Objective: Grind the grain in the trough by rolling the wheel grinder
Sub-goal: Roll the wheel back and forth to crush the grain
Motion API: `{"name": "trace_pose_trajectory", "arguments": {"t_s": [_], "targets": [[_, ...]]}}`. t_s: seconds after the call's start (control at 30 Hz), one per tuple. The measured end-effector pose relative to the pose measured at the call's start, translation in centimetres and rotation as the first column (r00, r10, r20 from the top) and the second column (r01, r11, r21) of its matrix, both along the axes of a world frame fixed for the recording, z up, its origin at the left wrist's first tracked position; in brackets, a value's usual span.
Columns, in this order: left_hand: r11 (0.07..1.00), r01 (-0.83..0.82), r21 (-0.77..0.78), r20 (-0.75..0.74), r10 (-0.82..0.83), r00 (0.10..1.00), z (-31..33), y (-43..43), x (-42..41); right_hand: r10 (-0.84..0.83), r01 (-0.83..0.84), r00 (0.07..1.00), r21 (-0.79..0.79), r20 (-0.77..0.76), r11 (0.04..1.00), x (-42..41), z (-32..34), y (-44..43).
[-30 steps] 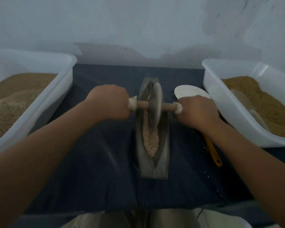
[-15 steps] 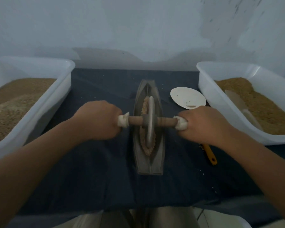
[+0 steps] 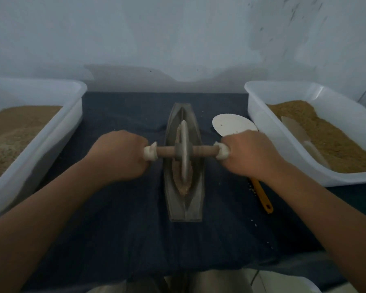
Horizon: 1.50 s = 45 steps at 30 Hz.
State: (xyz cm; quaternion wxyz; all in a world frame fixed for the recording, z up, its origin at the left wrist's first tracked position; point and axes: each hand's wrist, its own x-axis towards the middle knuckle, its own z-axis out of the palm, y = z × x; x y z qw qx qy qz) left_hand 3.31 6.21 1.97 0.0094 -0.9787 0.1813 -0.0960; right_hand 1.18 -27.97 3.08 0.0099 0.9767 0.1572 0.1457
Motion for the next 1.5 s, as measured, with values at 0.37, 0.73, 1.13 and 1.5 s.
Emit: {"name": "trace_pose_trajectory", "arguments": {"t_s": [0.37,0.73,1.13,1.5], "targets": [[0.989,-0.145,0.031,-0.073,0.147,0.986,3.6,-3.5,6.4,-0.186,0.185,0.983,-0.106,-0.004,0.977,8.2,1.6,2.1],[0.991,0.063,0.118,-0.189,-0.04,0.981,3.4,-1.5,0.7,-0.074,0.064,0.99,-0.087,-0.117,0.994,0.4,-0.8,0.1],[0.999,0.015,0.034,-0.337,-0.002,0.941,2.0,-0.2,-0.3,0.013,0.005,0.994,-0.165,0.107,0.986,1.2,-0.4,0.9],[0.983,-0.177,0.053,-0.085,0.181,0.98,3.6,-3.6,5.6,-0.182,0.18,0.983,-0.167,0.002,0.969,7.4,2.2,2.9]]}}
